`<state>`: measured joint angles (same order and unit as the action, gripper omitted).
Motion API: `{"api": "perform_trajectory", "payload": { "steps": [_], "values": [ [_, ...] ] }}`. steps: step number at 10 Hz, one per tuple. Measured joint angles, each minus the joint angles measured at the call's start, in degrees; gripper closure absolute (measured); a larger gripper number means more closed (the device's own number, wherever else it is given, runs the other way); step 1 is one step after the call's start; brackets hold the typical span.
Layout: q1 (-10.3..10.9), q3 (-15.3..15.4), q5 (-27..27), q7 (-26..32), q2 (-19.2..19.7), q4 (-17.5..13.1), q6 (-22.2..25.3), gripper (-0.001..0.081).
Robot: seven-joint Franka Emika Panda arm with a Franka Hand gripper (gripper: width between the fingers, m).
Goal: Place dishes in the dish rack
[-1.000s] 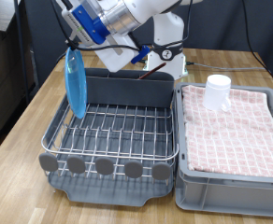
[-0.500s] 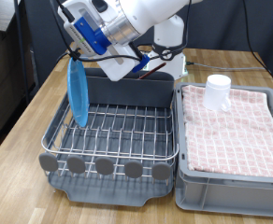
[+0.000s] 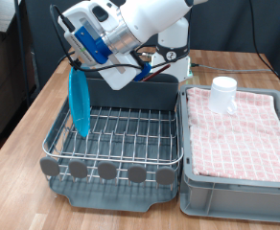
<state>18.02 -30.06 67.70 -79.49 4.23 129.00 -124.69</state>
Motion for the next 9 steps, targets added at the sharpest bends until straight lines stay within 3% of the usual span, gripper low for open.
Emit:
{"api": "perform_trajectory", "payload": {
  "steps": [9],
  "values": [
    [0.00, -0.68, 0.85, -1.94, 1.22, 1.09, -2.64, 0.0790]
  ]
}}
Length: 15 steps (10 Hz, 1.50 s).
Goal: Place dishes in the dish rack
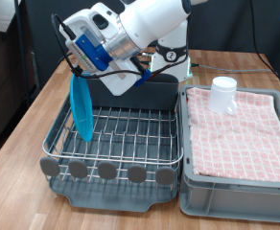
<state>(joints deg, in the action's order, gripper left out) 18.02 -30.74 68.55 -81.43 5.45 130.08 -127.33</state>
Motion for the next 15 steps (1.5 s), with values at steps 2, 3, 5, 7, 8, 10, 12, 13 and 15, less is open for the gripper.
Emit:
{"api": "perform_trajectory", "payload": {
  "steps": [2, 3, 5, 7, 8, 10, 12, 13, 15],
  "values": [
    [0.00, -0.10, 0.04, -0.43, 0.39, 0.13, -0.72, 0.0790],
    [0.00, -0.12, 0.06, -0.78, 0.60, 0.21, -0.99, 0.0790],
    [0.00, -0.12, 0.10, -1.32, 0.76, 0.58, -1.37, 0.0790],
    [0.00, -0.12, 0.16, -1.75, 0.80, 0.91, -1.63, 0.0790],
    [0.00, -0.12, 0.17, -1.87, 0.85, 0.98, -1.74, 0.0790],
    [0.00, -0.11, 0.18, -2.13, 1.09, 1.05, -2.16, 0.0790],
    [0.01, -0.10, 0.18, -2.48, 1.74, 1.05, -2.65, 0.0790],
    [0.01, -0.09, 0.17, -2.86, 2.05, 1.05, -2.91, 0.0790],
    [0.04, -0.03, 0.16, -3.29, 2.35, 1.05, -2.97, 0.0706]
  ]
}}
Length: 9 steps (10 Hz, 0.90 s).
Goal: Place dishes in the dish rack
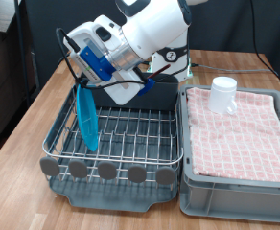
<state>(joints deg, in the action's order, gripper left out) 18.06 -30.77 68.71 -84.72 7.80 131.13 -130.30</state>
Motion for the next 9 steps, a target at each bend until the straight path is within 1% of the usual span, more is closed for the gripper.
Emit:
{"api": "perform_trajectory", "payload": {
  "steps": [1, 2, 3, 4, 5, 6, 7, 8, 9],
  "values": [
    [0.02, 0.03, 0.00, 0.00, 0.00, 0.00, 0.00, 0.0706],
    [0.04, 0.08, -0.15, 0.00, 0.00, -0.02, 0.00, 0.0504],
    [0.04, 0.10, -1.24, 0.36, -0.01, -0.10, -0.37, 0.0504],
    [0.01, 0.10, -3.16, 1.42, -0.05, -0.25, -0.96, 0.0309],
    [0.00, 0.09, -5.12, 2.57, -0.23, -0.44, -1.44, 0.0309],
    [-0.02, 0.06, -7.07, 3.98, -0.53, -0.64, -1.62, 0.0112],
    [-0.04, 0.01, -9.15, 5.77, -0.94, -1.00, -1.62, 0.0026],
    [-0.07, -0.05, -10.93, 7.61, -1.52, -1.44, -1.52, 0.0026],
    [-0.15, -0.09, -12.76, 9.67, -2.37, -1.83, -1.48, 0.0008]
  ]
}}
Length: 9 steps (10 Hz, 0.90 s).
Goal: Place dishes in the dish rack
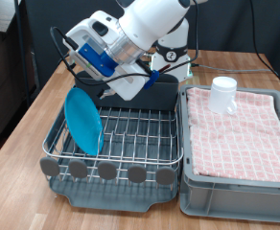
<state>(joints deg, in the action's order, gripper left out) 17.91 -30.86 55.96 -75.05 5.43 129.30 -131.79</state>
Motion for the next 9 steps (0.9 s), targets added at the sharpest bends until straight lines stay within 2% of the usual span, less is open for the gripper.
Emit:
{"api": "perform_trajectory", "payload": {
  "steps": [2, 4, 5, 6, 8, 9],
  "values": [
    [-0.21, -0.04, -4.93, 5.27, -2.54, -0.53, 0.13, 0.0004],
    [-0.37, -0.09, -12.42, 11.86, -5.18, -1.31, 0.34, 0.0003],
    [-0.37, -0.10, -13.60, 13.61, -6.33, -1.71, 0.77, 0.0003],
    [-0.32, 0.00, -14.88, 15.29, -7.38, -2.17, 1.83, 0.0003],
    [0.14, 0.38, -21.21, 19.35, -9.12, -3.80, 6.18, 0.0003],
    [0.30, 0.96, -19.54, 19.65, -10.28, -3.99, 6.08, 0.0003]
  ]
}}
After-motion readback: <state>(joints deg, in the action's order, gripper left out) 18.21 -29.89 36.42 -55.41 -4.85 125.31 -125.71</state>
